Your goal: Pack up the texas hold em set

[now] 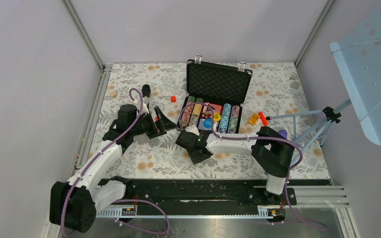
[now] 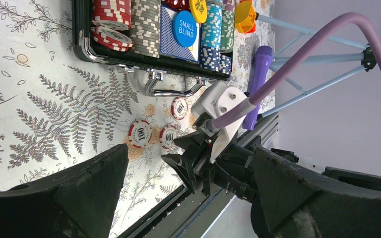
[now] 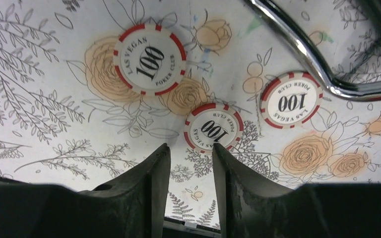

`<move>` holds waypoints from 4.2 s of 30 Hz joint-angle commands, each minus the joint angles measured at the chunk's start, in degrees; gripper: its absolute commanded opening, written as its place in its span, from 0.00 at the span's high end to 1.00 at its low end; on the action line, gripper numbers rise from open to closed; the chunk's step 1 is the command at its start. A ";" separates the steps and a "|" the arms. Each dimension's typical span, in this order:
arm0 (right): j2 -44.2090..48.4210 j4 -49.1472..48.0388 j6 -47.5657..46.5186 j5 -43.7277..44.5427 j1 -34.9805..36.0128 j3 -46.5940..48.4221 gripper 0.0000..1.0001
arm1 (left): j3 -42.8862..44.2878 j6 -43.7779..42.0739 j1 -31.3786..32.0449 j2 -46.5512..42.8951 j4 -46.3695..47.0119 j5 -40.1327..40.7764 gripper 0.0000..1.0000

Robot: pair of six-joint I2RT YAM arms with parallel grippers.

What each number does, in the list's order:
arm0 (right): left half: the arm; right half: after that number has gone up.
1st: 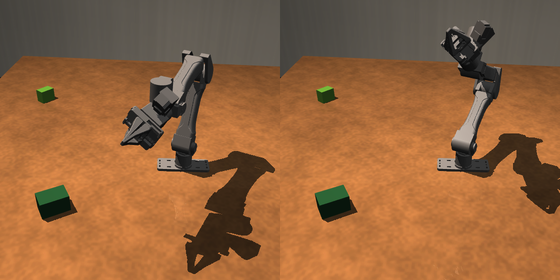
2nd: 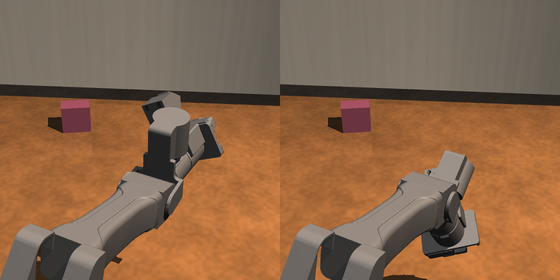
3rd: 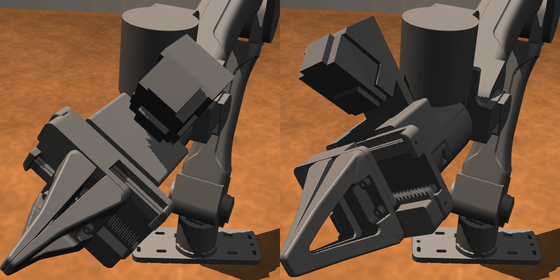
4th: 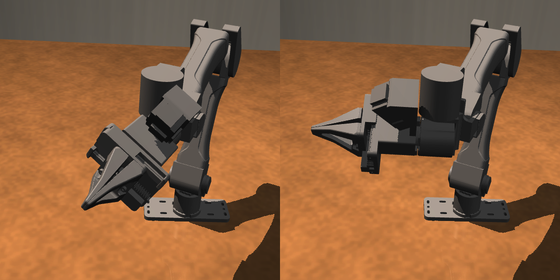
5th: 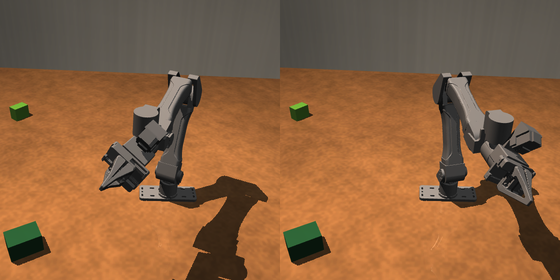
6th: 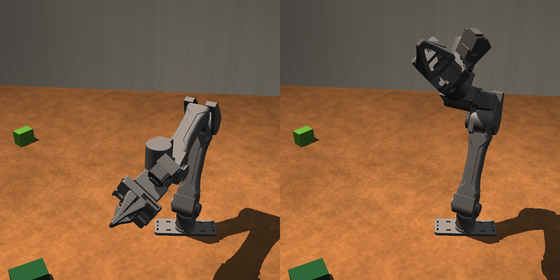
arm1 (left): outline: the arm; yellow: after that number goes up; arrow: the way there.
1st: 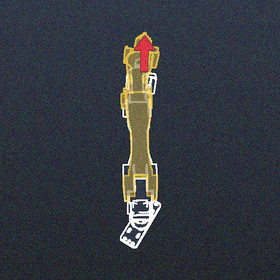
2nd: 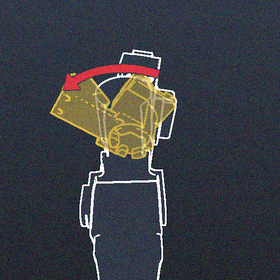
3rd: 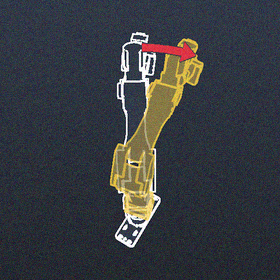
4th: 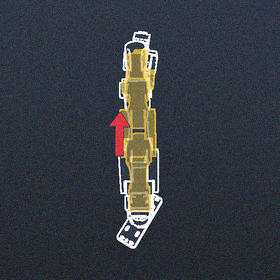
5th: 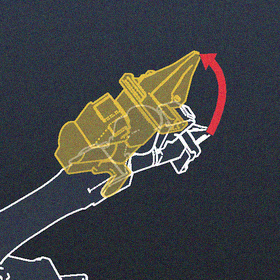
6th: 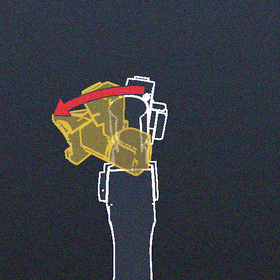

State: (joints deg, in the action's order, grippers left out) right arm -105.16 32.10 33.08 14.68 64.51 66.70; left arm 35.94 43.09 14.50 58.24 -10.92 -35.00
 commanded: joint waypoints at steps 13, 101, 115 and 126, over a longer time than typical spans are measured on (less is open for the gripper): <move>7.53 3.48 0.93 5.80 0.62 -3.08 0.36 | -0.04 -0.73 -0.41 -0.49 0.85 -1.38 0.05; 4.07 -1.48 0.58 -2.86 -5.97 -7.98 0.38 | 0.01 0.06 -0.36 0.64 1.69 -1.46 0.05; 2.57 -1.92 0.84 -3.94 -5.92 -9.41 0.62 | 0.36 0.02 -0.39 1.04 1.90 -1.55 0.05; 5.24 -2.33 -0.51 -3.04 -5.98 -8.77 1.00 | 0.14 0.06 -0.40 0.85 1.80 -1.38 0.05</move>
State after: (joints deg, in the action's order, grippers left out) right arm -99.79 28.93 33.23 12.03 58.74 59.13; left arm 35.94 43.13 14.50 59.11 -10.87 -35.00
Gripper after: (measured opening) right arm 0.460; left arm 0.948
